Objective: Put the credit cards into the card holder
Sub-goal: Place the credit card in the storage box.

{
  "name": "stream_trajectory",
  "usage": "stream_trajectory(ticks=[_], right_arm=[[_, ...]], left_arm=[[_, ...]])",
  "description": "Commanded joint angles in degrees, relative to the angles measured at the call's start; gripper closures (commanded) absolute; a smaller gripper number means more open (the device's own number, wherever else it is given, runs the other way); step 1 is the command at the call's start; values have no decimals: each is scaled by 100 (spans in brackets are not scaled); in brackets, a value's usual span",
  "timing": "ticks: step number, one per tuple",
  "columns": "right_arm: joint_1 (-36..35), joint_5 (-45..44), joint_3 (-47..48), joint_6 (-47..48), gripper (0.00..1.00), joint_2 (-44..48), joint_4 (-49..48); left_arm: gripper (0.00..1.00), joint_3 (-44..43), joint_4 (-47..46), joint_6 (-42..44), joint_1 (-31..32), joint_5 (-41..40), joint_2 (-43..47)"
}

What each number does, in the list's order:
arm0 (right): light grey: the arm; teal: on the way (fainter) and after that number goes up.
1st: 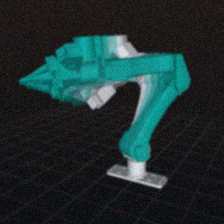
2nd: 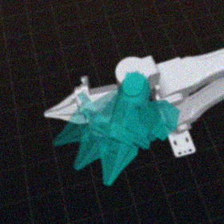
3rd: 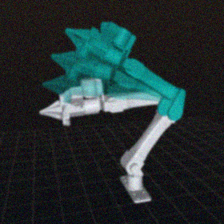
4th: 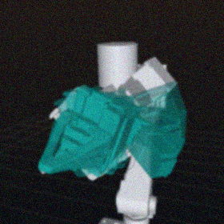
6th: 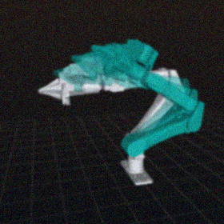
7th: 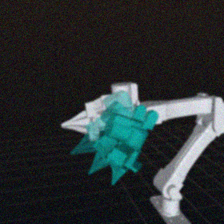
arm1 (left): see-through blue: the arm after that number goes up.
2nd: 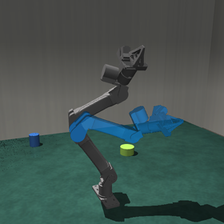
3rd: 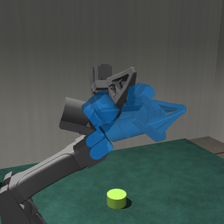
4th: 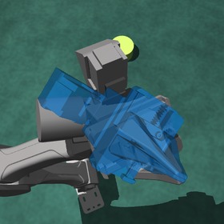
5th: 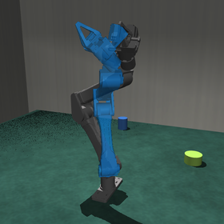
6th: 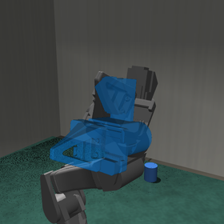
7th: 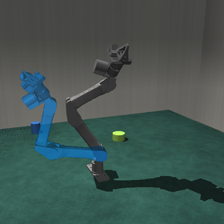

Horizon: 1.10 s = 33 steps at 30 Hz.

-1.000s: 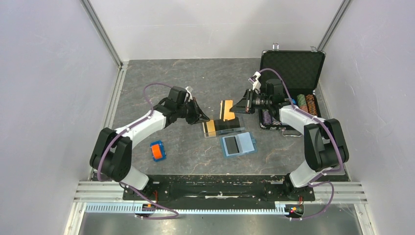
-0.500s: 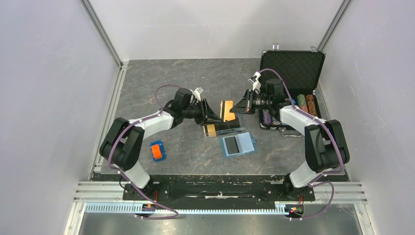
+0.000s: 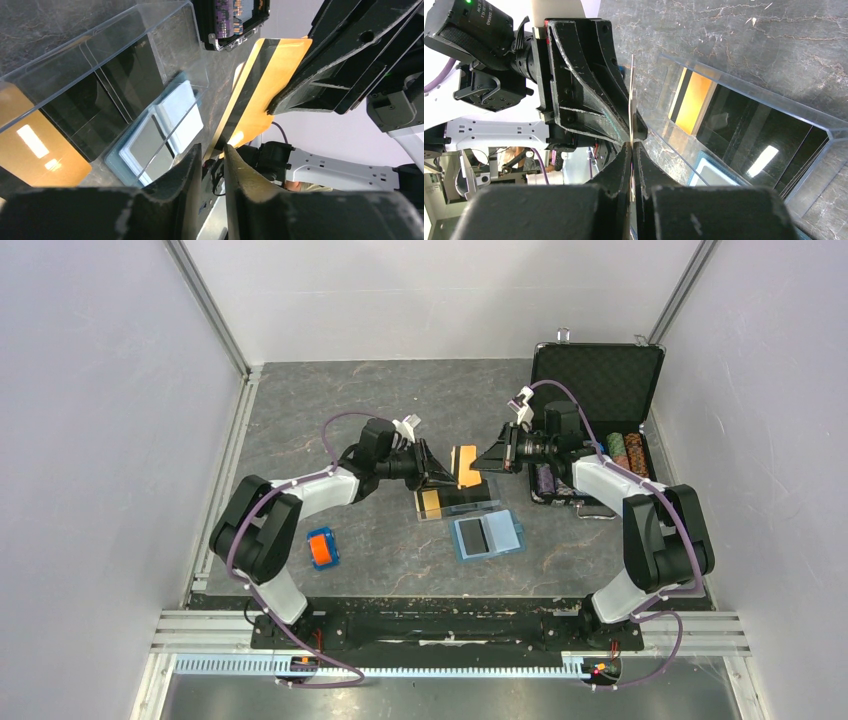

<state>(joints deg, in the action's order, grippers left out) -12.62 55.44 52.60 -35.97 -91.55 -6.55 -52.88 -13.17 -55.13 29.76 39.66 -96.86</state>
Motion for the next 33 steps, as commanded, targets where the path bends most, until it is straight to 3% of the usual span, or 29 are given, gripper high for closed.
stream_trajectory(ticks=[1, 3, 7, 15, 24, 28, 33], right_arm=[[-12, 156, 67, 25, 100, 180, -86], [-5, 122, 49, 75, 100, 178, -36], [-12, 33, 27, 190, 100, 179, 81], [-8, 1, 14, 371, 100, 153, 261], [-9, 46, -104, 383, 100, 241, 253], [-12, 11, -156, 393, 100, 271, 251], [-12, -84, -179, 425, 100, 268, 268]], left_arm=[[75, -195, -551, -284, 30, 182, -40], [81, -205, -547, -288, 30, 175, -26], [83, -214, -433, -214, 30, 137, 129], [81, -282, -170, 3, 33, 35, 406], [76, -425, -975, -439, 100, 384, -7], [97, -366, -826, -350, 100, 286, 65], [98, -252, 214, 178, 53, -351, 502]])
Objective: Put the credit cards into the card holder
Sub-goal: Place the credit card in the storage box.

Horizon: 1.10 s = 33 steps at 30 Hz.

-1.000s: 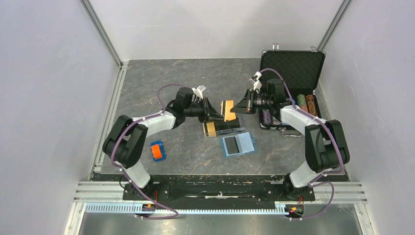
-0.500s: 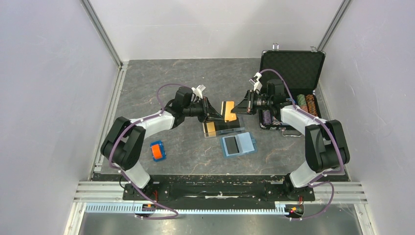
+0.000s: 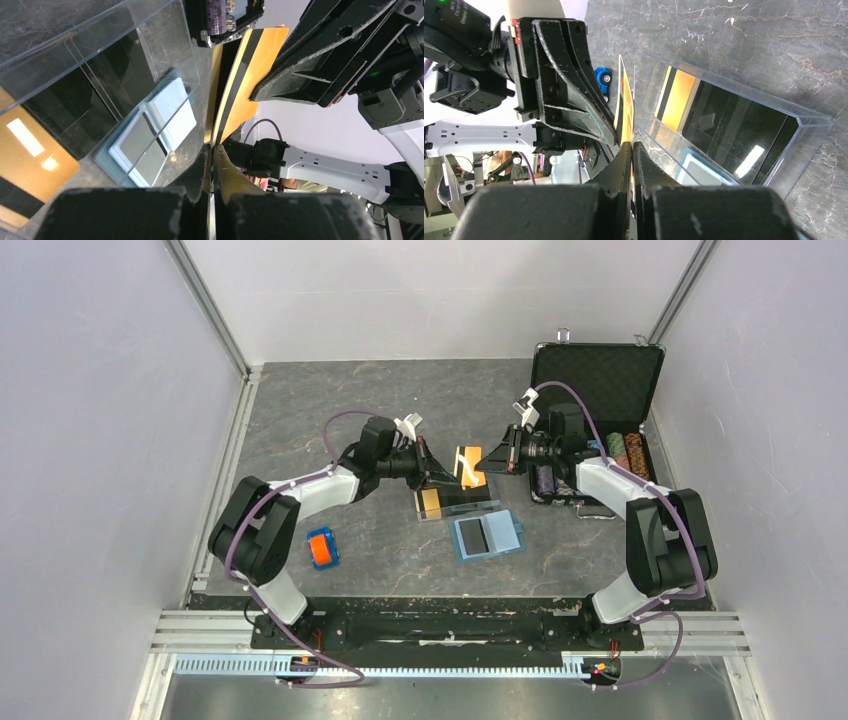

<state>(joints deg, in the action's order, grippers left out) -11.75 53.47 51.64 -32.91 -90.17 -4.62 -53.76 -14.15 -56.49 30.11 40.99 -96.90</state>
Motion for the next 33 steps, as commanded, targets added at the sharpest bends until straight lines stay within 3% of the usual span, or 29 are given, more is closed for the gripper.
stream_trajectory(ticks=[1, 6, 27, 33], right_arm=[[-97, 111, -84, 118, 100, 131, 76], [-99, 85, -92, 182, 100, 121, 130], [-91, -100, -97, 649, 100, 50, 642], [-90, -164, -50, 729, 100, 34, 748]], left_arm=[[98, -136, 534, 433, -4, -612, 599], [98, 154, 991, 595, -208, -1122, 1090], [98, 784, 739, 393, -639, -1243, 1599], [98, 676, 1185, 674, -694, -1198, 1600]])
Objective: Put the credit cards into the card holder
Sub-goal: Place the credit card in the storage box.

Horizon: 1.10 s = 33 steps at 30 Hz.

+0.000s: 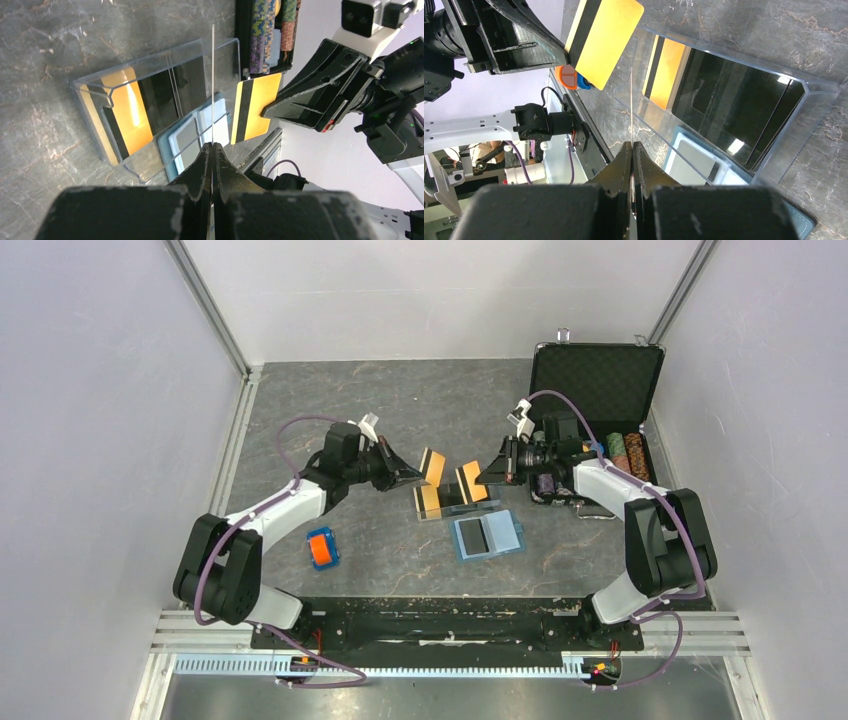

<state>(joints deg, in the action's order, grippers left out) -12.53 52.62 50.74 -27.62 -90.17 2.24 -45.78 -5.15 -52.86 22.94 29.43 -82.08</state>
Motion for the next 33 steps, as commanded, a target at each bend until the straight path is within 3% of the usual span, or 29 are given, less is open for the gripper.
stream_trajectory(ticks=[1, 24, 28, 33], right_arm=[[-8, -106, 57, 221, 100, 31, 101], [-12, -682, 243, 786, 100, 344, 1089], [-12, -720, 150, 811, 100, 438, 1129], [-8, -727, 94, 811, 100, 543, 1151]], left_arm=[[98, -118, 308, 328, 21, -11, 96], [98, 200, 719, 540, 344, -459, -317], [86, -17, 1089, 679, 345, -662, -284], [58, -210, 1449, 794, 343, -920, -189]])
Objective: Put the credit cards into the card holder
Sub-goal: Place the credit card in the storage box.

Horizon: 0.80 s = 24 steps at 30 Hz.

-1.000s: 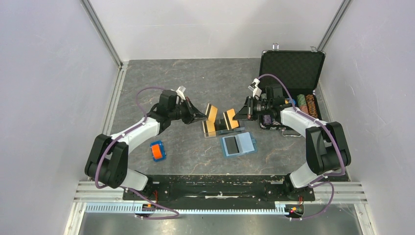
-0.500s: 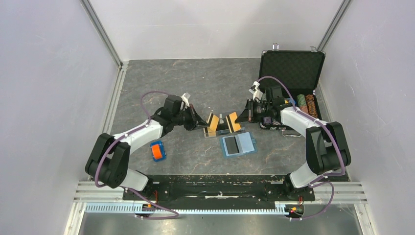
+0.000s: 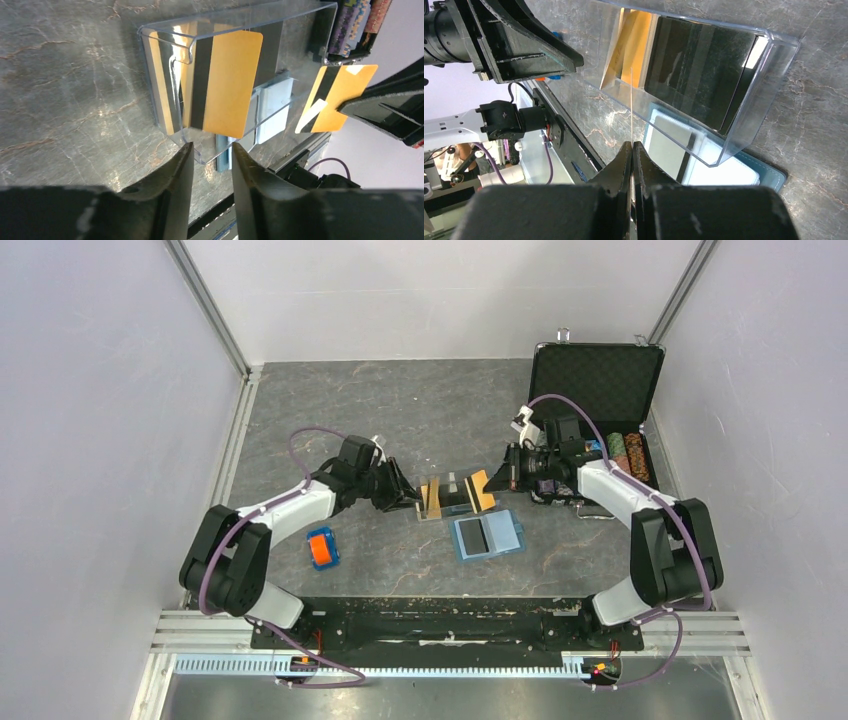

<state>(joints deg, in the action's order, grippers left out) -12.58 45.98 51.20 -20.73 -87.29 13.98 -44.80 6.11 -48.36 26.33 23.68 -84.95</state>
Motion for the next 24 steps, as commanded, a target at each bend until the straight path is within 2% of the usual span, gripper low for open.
stream_trajectory(ticks=[1, 7, 10, 12, 16, 21, 24], right_arm=[[-3, -60, 46, 128, 100, 276, -16], [-9, 79, 74, 88, 100, 421, -42], [-7, 278, 33, -70, 100, 495, -199], [-3, 434, -14, -240, 100, 539, -391], [-9, 843, -215, -820, 100, 662, -1056], [-3, 1104, -442, -1570, 100, 854, -1885], [-8, 1163, -526, -1890, 100, 933, -2211]], left_arm=[[54, -326, 334, 353, 4, -335, 106], [45, -399, 167, 343, 17, -129, 431], [43, -327, -561, 180, 54, 383, 579], [42, -257, -1381, -134, 103, 830, 507], [41, -277, -2815, -819, 355, 1529, 25], [41, -373, -3496, -1177, 666, 1642, -388], [43, -340, -3449, -1171, 707, 1585, -416]])
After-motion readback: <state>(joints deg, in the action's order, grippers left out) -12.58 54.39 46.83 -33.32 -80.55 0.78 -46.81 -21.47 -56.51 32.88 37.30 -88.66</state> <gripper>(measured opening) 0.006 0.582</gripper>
